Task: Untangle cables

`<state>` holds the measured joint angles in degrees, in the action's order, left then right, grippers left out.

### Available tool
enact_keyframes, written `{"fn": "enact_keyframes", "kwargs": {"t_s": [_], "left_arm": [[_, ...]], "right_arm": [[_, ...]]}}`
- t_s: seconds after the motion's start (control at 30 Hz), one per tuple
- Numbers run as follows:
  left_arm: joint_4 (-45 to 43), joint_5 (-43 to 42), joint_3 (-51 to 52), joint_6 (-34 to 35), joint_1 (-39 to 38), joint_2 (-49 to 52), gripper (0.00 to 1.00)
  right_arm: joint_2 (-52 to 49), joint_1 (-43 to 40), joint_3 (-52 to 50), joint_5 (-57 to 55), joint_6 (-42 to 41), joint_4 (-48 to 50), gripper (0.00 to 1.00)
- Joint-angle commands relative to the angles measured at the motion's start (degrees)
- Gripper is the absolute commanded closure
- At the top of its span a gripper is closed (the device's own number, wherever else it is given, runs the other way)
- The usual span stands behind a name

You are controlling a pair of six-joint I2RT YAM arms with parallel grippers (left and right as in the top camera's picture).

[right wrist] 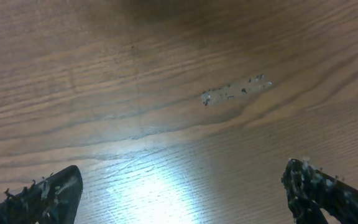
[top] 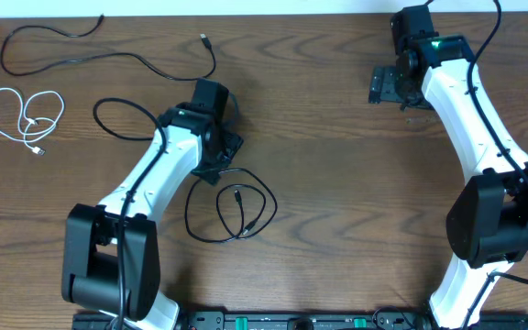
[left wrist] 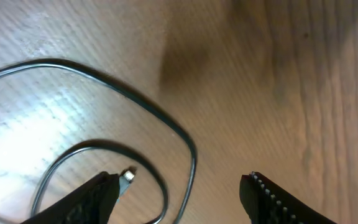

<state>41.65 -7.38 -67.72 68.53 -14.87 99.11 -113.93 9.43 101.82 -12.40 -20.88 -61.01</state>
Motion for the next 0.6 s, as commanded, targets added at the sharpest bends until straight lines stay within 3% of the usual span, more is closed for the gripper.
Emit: {"fn": "enact_keyframes", "kwargs": {"t_s": [0.0, 0.57], "left_arm": [[-3.1, 0.55, 4.83, 4.61, -0.79, 1.9, 0.33], [-10.93, 8.37, 5.57, 5.07, -1.73, 4.55, 0.33]], "right_arm": [[0.35, 0.09, -0.33, -0.55, -0.96, -0.07, 0.01], [0.35, 0.09, -0.33, -0.55, -0.96, -0.07, 0.01]]}}
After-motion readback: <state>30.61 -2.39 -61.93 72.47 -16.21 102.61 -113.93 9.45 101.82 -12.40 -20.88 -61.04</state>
